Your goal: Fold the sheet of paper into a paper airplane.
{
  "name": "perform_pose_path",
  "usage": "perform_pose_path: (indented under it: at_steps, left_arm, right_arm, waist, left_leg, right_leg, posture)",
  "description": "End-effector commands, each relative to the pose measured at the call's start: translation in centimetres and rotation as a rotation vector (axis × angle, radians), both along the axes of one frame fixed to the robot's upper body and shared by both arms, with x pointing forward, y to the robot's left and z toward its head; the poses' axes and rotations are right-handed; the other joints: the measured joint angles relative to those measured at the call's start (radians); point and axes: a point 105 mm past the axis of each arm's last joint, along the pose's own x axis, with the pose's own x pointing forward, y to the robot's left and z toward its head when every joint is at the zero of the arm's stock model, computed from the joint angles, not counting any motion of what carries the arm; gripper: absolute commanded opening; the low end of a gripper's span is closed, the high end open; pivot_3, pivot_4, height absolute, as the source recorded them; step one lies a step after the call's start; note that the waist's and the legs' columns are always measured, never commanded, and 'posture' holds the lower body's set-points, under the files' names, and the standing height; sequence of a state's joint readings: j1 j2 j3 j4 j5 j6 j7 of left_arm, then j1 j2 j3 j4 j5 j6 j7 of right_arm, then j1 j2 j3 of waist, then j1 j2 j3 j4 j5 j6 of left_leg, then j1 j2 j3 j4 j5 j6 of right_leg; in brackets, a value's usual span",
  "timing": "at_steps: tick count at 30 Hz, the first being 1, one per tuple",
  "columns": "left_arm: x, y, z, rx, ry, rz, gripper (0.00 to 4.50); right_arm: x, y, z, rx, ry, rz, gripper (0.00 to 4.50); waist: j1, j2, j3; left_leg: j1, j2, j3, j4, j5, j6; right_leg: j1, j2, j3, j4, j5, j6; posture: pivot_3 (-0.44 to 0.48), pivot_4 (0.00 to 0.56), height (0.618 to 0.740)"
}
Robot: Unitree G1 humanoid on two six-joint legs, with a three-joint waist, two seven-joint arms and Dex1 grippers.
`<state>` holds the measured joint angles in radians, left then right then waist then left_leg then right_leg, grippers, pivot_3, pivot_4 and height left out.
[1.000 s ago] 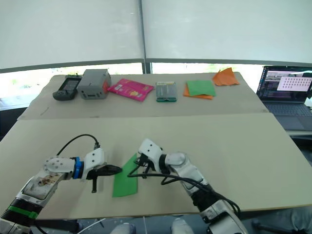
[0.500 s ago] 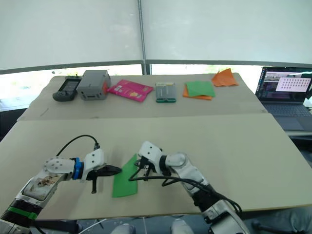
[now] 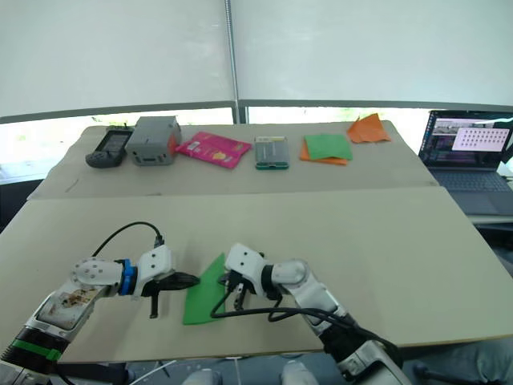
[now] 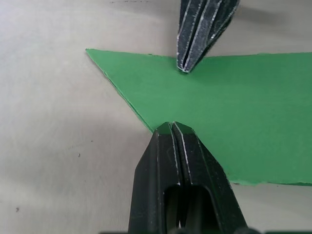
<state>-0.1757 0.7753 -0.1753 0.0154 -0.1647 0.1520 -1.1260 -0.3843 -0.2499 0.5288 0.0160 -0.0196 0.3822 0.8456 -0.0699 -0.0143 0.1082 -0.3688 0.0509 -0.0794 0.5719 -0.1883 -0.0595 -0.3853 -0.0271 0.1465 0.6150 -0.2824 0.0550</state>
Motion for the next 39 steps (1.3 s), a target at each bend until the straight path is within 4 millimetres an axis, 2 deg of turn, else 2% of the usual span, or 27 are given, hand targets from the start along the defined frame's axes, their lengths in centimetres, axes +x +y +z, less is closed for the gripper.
perform_pose_path:
  at_steps: [1, 16, 25, 39]
  left_arm:
    - [-0.6, 1.0, -1.9, 0.063, 0.066, 0.030, 0.05]
    - [-0.7, 1.1, -2.0, 0.067, 0.069, 0.029, 0.05]
    - [-0.7, 1.2, -1.9, 0.070, 0.071, 0.027, 0.05]
    - [-0.8, 1.2, -2.0, 0.074, 0.074, 0.025, 0.05]
  right_arm:
    - [-2.1, -0.7, -3.6, -0.112, 0.134, 0.030, 0.00]
    - [-5.0, -1.9, -5.0, -0.148, 0.205, 0.071, 0.00]
    - [-6.1, -2.2, -5.7, -0.179, 0.218, 0.101, 0.00]
    - [-8.7, -2.9, -6.1, -0.214, 0.266, 0.203, 0.00]
  waist:
    - [0.000, 0.000, 0.000]
    - [0.000, 0.000, -0.002]
    - [0.001, -0.001, -0.003]
    - [0.001, -0.001, -0.007]
  left_leg:
    - [0.000, 0.000, 0.000, 0.000, 0.000, 0.000]
    - [0.000, 0.000, 0.000, 0.000, 0.000, 0.000]
    - [0.000, 0.000, 0.000, 0.000, 0.000, 0.000]
    - [0.000, 0.000, 0.000, 0.000, -0.001, -0.002]
  right_leg:
    - [0.000, 0.000, 0.000, 0.000, 0.000, 0.000]
    - [0.000, 0.000, 0.000, -0.001, 0.000, 0.000]
    - [0.000, 0.000, 0.000, -0.001, -0.001, -0.001]
    - [0.000, -0.001, 0.000, -0.002, -0.001, -0.001]
  posture:
    - [0.000, 0.150, 0.740]
    - [0.000, 0.150, 0.740]
    - [0.000, 0.150, 0.740]
    - [0.000, 0.150, 0.740]
